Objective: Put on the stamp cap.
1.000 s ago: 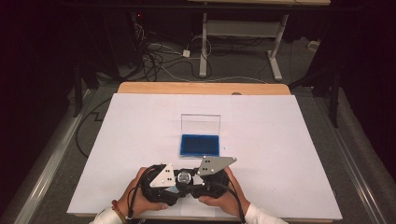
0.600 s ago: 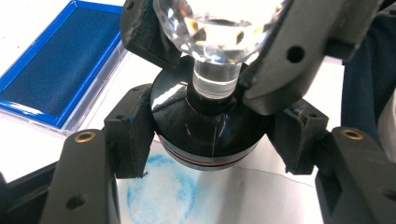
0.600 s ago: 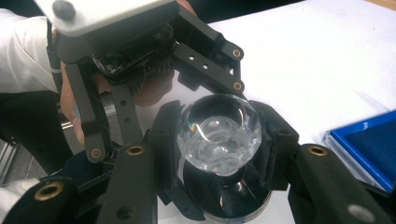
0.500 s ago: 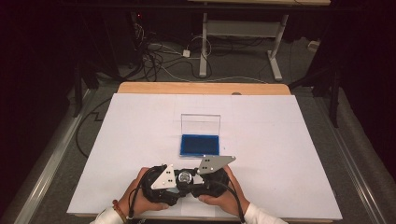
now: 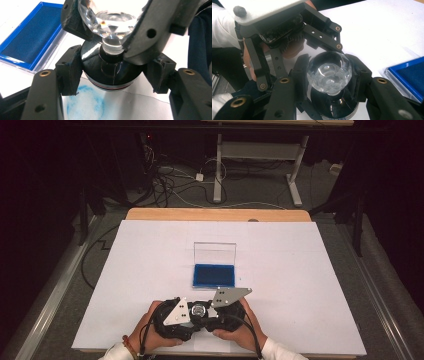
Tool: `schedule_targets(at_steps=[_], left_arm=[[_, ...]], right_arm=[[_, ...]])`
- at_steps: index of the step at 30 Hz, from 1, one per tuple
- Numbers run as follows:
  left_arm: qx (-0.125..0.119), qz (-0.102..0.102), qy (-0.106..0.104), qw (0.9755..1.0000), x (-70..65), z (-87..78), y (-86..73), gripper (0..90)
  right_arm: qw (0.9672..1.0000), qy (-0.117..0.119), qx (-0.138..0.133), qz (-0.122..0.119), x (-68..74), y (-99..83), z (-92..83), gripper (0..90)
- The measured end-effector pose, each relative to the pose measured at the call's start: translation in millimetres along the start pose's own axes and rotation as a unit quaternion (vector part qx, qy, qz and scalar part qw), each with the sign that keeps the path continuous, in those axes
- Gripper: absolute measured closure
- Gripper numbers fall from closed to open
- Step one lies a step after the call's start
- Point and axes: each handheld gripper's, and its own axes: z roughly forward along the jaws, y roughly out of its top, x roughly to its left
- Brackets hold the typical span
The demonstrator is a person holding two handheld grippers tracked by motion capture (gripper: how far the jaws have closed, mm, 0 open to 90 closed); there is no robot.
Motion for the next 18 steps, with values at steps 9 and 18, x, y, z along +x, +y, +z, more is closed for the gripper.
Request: schedule_targets(at_steps=[9, 18], left_arm=[[-0.014, -0.01, -0.003, 0.9999, 2.3, -1.9, 0.1, 32.4], [-0.012, -0.019, 0.0, 0.9998, 1.5, 1.9, -0.7, 17.4]], right_arm=[[1.0, -0.004, 0.001, -0.001, 0.6, -0.3, 0.6, 57.3], [0.9999, -0.013, -0.001, -0.003, -0.1, 1.2, -2.0, 57.3]])
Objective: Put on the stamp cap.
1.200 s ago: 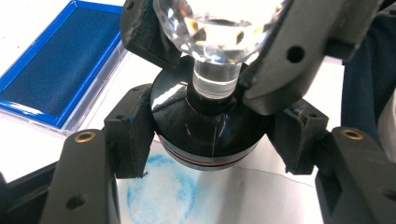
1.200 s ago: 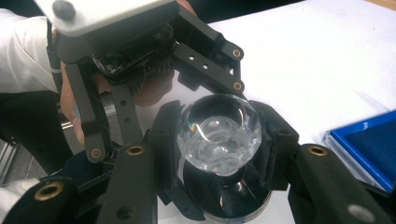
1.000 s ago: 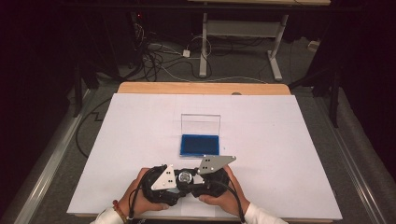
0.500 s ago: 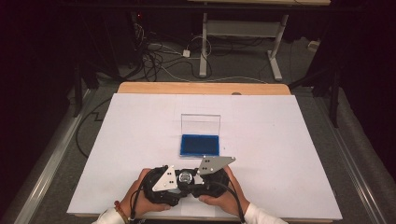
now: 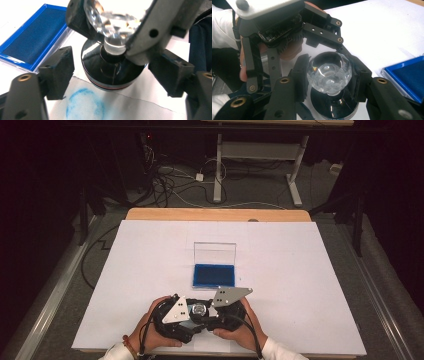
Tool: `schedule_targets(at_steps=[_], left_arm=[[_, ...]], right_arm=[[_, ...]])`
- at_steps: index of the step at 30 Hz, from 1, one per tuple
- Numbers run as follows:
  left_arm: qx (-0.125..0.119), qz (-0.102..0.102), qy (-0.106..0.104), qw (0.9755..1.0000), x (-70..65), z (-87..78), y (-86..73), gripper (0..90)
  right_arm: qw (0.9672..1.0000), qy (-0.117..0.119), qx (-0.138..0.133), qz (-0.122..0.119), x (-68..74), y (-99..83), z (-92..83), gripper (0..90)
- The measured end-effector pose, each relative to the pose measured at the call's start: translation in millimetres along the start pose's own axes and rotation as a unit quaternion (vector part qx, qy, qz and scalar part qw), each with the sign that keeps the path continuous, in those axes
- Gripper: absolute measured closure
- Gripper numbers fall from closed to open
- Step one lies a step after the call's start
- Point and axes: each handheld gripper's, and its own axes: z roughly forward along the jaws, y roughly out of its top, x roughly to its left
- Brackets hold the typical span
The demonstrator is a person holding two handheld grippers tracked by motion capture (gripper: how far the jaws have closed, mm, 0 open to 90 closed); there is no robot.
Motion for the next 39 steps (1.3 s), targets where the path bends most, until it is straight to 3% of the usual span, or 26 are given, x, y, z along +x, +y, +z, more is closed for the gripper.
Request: schedule_targets(at_steps=[12, 21, 31, 39], left_arm=[[0.003, 0.009, 0.019, 0.9998, 2.6, -6.3, -5.4, 16.4], [0.008, 0.004, 0.049, 0.9987, 10.0, -20.1, -17.5, 16.5], [-0.013, -0.025, 0.085, 0.996, 22.4, -45.6, -36.5, 16.5], [-0.005, -0.053, 0.113, 0.9921, 36.0, -60.5, -61.6, 16.4]], right_arm=[[1.0, -0.007, -0.003, -0.005, -0.8, 3.6, -6.8, 57.3], [0.9996, -0.022, -0.017, -0.002, -7.2, 8.0, -21.3, 57.3], [0.999, -0.041, -0.02, 0.005, -16.7, 8.6, -35.5, 57.3], [0.9985, -0.05, -0.02, 0.011, -23.0, 9.2, -41.4, 57.3]])
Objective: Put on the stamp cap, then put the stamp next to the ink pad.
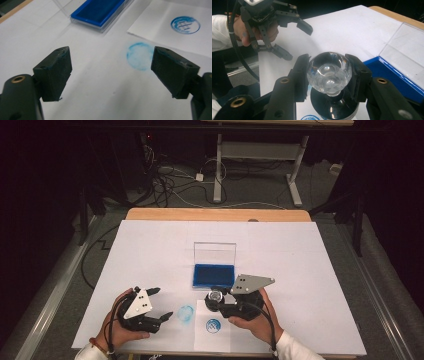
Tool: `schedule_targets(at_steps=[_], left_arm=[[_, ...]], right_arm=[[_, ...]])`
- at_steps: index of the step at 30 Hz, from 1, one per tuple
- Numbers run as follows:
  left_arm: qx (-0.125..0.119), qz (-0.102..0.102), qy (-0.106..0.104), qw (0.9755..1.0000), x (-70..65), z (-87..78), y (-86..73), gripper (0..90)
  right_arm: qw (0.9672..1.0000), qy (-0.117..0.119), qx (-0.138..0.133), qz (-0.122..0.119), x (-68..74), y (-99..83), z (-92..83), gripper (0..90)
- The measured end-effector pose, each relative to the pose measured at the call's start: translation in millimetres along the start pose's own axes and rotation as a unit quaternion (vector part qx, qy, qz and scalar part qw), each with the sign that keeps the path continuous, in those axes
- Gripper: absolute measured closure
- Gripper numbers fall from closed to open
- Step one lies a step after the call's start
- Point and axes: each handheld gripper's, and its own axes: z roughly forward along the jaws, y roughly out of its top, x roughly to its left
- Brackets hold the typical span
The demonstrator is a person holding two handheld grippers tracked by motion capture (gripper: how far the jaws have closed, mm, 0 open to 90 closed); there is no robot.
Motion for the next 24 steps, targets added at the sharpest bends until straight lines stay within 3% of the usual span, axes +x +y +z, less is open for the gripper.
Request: schedule_targets(at_steps=[11, 24], left_arm=[[0.02, -0.024, 0.021, 0.9993, 11.8, -7.6, -22.0, 16.4], [0.028, -0.03, 0.024, 0.9989, 13.3, -5.9, -24.4, 16.5]], right_arm=[[0.9998, -0.016, -0.002, 0.007, -9.3, 0.3, -7.9, 57.3], [0.9979, -0.064, 0.002, 0.014, -33.6, 2.9, -25.9, 57.3]])
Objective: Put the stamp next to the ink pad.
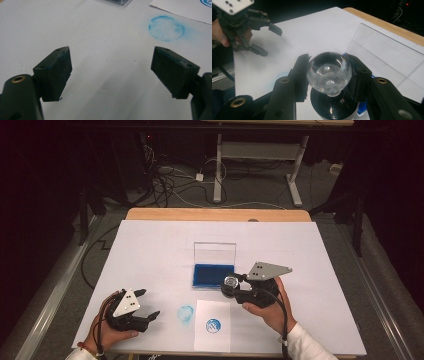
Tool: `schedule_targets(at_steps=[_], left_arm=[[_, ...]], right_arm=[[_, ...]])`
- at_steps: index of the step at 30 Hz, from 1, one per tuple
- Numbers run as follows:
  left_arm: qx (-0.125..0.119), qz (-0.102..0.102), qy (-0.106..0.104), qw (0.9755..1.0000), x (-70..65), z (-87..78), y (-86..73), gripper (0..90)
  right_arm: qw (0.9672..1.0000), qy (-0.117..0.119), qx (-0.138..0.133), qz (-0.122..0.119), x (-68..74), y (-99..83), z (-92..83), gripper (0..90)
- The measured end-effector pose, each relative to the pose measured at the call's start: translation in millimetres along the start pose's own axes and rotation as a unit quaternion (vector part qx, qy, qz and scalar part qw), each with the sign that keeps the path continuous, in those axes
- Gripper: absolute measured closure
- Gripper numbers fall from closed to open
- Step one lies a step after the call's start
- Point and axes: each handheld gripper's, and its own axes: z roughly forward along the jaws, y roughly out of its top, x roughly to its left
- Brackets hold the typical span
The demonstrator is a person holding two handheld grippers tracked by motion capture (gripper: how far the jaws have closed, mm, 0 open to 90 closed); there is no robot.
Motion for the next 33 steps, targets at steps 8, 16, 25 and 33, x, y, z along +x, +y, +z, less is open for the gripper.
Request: schedule_targets(at_steps=[8, 16, 25, 33], left_arm=[[0.002, -0.004, -0.004, 1.0, -0.4, -0.1, 0.1, 16.5], [0.004, -0.005, -0.002, 1.0, -1.4, -2.2, -1.2, 16.5], [0.006, -0.009, -0.002, 0.9999, -1.2, -2.5, -2.8, 16.5], [0.009, -0.006, -0.004, 0.9999, -1.6, -0.7, -2.6, 16.5]], right_arm=[[0.9995, -0.03, 0.003, 0.007, -19.9, -1.7, -10.4, 57.3], [0.9983, -0.055, 0.006, 0.017, -34.8, -4.3, -13.9, 57.3], [0.997, -0.065, 0.025, 0.032, -50.0, -13.1, 3.0, 57.3], [0.9945, -0.077, 0.048, 0.054, -65.1, -26.9, 16.1, 57.2]])
